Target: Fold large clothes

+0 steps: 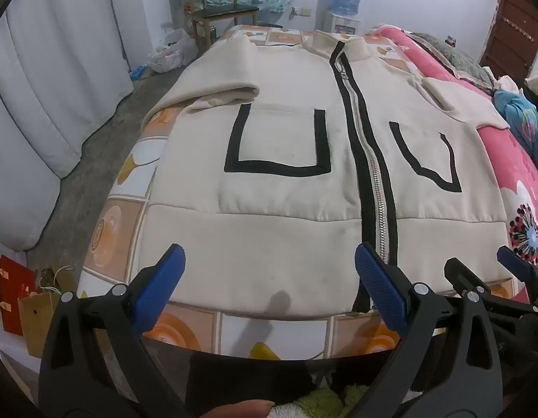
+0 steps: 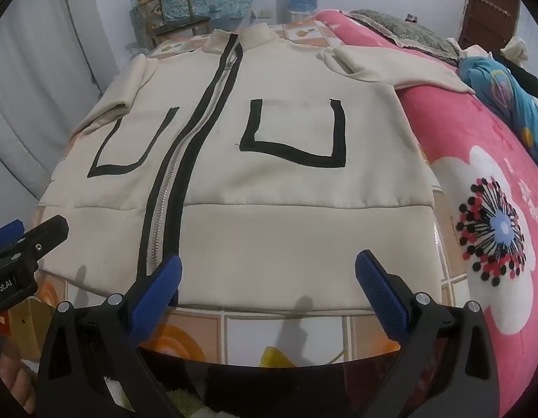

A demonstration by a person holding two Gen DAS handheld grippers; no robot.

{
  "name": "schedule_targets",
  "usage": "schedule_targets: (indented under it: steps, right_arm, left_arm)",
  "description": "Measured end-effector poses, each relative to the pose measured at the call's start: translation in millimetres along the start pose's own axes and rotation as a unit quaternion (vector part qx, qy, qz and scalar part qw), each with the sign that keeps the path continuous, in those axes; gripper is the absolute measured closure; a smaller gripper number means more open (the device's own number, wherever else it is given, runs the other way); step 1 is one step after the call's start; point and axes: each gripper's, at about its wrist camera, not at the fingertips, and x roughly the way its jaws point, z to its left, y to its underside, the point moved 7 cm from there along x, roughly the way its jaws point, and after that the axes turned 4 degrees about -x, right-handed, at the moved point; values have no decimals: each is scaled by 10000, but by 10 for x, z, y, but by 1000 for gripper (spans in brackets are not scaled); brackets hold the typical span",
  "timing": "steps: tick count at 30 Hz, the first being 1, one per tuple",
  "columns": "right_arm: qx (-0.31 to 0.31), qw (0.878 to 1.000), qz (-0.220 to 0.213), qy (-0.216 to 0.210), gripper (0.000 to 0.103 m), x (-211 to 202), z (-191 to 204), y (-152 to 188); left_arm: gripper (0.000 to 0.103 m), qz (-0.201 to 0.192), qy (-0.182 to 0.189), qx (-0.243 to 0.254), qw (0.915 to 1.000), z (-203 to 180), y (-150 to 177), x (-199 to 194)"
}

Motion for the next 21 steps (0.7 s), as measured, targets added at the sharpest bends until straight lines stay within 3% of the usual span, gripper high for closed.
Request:
schedule_targets:
  steps: [21]
  right_arm:
    - [-24,10000,16,-24,6,-10,41,-30]
  left_arm:
    - [9,15,-7,4,10000,-4,-6,-1]
